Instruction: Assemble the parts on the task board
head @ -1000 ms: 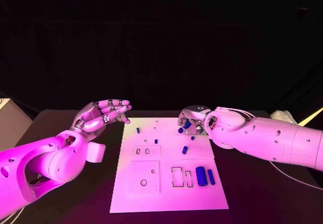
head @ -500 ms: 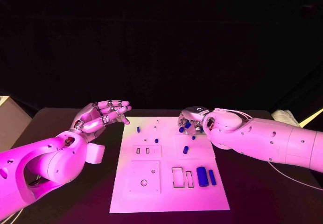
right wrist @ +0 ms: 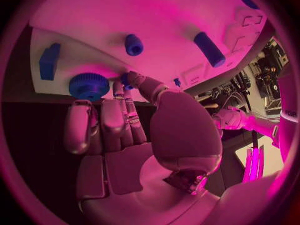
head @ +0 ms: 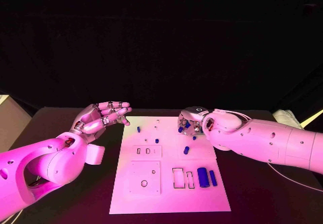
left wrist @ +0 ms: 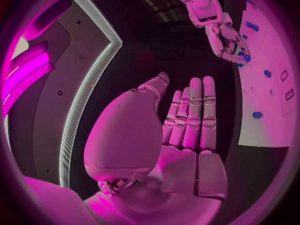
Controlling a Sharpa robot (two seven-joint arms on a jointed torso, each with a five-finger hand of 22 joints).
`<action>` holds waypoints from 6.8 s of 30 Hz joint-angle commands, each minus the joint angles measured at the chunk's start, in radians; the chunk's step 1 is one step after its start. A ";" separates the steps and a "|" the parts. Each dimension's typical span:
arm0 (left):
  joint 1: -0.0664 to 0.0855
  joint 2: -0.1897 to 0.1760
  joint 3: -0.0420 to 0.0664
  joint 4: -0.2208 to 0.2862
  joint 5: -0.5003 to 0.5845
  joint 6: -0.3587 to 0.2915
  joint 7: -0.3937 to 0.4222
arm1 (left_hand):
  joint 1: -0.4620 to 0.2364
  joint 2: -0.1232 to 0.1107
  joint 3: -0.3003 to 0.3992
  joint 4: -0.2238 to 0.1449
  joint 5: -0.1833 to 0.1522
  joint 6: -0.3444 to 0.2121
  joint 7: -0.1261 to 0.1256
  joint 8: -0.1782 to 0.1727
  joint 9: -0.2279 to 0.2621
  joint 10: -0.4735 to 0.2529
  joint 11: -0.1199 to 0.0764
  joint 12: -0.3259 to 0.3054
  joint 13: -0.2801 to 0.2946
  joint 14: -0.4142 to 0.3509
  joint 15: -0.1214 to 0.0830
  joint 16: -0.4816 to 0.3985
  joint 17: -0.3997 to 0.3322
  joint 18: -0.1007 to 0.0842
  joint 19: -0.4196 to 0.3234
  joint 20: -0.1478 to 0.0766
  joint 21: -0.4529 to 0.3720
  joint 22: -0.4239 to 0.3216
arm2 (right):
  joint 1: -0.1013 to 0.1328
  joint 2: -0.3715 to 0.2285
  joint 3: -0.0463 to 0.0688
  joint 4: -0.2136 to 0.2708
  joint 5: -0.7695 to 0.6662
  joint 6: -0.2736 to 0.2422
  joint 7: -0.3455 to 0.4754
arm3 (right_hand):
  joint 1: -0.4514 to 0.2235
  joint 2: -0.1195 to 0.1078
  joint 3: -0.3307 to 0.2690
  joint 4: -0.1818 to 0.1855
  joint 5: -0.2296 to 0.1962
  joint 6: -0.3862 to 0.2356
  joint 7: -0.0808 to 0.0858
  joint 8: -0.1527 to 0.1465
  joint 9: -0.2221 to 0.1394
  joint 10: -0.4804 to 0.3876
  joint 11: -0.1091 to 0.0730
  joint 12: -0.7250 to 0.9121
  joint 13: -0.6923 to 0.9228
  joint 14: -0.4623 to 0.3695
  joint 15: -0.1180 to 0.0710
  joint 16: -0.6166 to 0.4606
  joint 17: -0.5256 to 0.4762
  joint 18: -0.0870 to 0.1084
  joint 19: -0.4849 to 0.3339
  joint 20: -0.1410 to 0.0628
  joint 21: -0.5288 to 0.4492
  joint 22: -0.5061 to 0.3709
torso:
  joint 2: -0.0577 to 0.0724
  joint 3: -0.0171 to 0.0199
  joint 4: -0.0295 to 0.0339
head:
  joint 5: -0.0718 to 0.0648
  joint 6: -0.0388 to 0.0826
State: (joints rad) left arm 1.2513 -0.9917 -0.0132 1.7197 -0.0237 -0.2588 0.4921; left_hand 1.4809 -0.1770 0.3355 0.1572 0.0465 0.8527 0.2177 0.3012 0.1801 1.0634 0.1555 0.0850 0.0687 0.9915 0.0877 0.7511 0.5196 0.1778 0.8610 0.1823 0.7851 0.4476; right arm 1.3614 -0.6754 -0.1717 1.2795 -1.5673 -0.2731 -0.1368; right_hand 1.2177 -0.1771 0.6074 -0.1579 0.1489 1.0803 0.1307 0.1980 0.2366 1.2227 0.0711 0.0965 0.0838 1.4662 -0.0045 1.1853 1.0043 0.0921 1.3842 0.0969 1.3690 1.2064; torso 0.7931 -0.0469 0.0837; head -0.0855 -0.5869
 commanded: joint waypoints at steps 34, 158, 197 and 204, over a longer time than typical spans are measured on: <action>0.002 0.001 0.001 -0.009 -0.004 0.035 -0.010 | -0.008 0.003 0.012 -0.003 0.002 0.005 0.000 -0.007 0.003 0.003 0.000 -0.007 0.001 -0.011 0.000 0.013 0.003 0.000 -0.016 0.000 0.016 0.009 | 0.014 0.079 0.019 -0.010 0.006 -0.158 -0.068 | 0.023 0.031 0.009 0.028 -0.022 0.031 -0.018 0.062 0.063 0.060 -0.023 0.015 0.027 0.021 -0.024 0.058 0.056 -0.033 0.038 -0.017 0.048 0.083 | 0.016 -0.0023 0.0043 | 0.001 0.022; 0.014 0.013 0.004 -0.007 -0.006 0.040 -0.018 | -0.011 0.003 0.016 -0.007 0.002 0.004 0.000 -0.009 0.004 0.002 0.000 -0.008 0.001 -0.014 0.000 0.019 0.003 0.002 -0.024 0.002 0.027 0.015 | 0.004 0.262 0.024 -0.195 0.021 -0.112 -0.077 | 0.014 -0.022 0.035 0.049 -0.048 -0.068 0.022 0.042 0.099 -0.043 0.019 -0.034 0.021 -0.013 0.010 0.007 -0.038 -0.012 -0.025 0.012 -0.014 -0.006 | 0.014 -0.0022 0.0132 | 0.019 -0.009; 0.014 0.004 0.004 -0.029 -0.007 0.079 -0.013 | -0.016 0.000 0.019 -0.010 0.002 0.000 -0.008 -0.013 0.005 0.003 -0.003 -0.009 0.001 -0.019 -0.001 0.023 0.002 0.002 -0.033 0.003 0.036 0.021 | 0.069 -0.050 0.041 -0.027 0.445 0.005 -0.004 | 0.076 -0.029 -0.274 0.132 0.055 -0.202 0.023 -0.020 0.136 0.180 -0.006 1.232 1.203 0.065 -0.005 0.282 0.345 -0.054 0.095 -0.001 0.099 0.208 | -0.002 0.0157 -0.0156 | 0.019 0.007; 0.014 0.006 0.004 -0.029 -0.007 0.078 -0.015 | -0.016 0.000 0.019 -0.009 0.002 0.000 -0.008 -0.013 0.005 0.002 -0.003 -0.009 0.001 -0.019 -0.001 0.023 0.002 0.002 -0.033 0.003 0.036 0.021 | 0.064 -0.032 0.037 -0.068 0.396 0.047 -0.046 | 0.073 -0.026 -0.287 0.149 0.054 -0.212 0.027 -0.012 0.138 0.211 0.000 1.298 1.279 0.073 0.000 0.311 0.398 -0.066 0.124 0.004 0.132 0.258 | 0.000 0.0122 -0.0115 | 0.016 0.003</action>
State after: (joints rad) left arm 1.2641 -0.9878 -0.0100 1.6890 -0.0270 -0.2018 0.4694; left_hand 1.4730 -0.1771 0.3506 0.1475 0.0465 0.8527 0.2177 0.2918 0.1840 1.0634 0.1555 0.0812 0.0696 0.9770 0.0879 0.7705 0.5210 0.1777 0.8343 0.1878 0.8153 0.4671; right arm 1.4273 -0.7104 -0.1339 1.2148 -1.1556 -0.2914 -0.1568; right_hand 1.2875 -0.2214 0.3503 -0.0256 0.1918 0.8821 0.1535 0.1740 0.3693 1.4038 0.0643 1.2122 1.1651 1.4666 -0.0176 1.4500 1.3071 0.0530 1.4614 0.0948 1.4680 1.3081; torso 0.7912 -0.0336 0.0706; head -0.0688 -0.5820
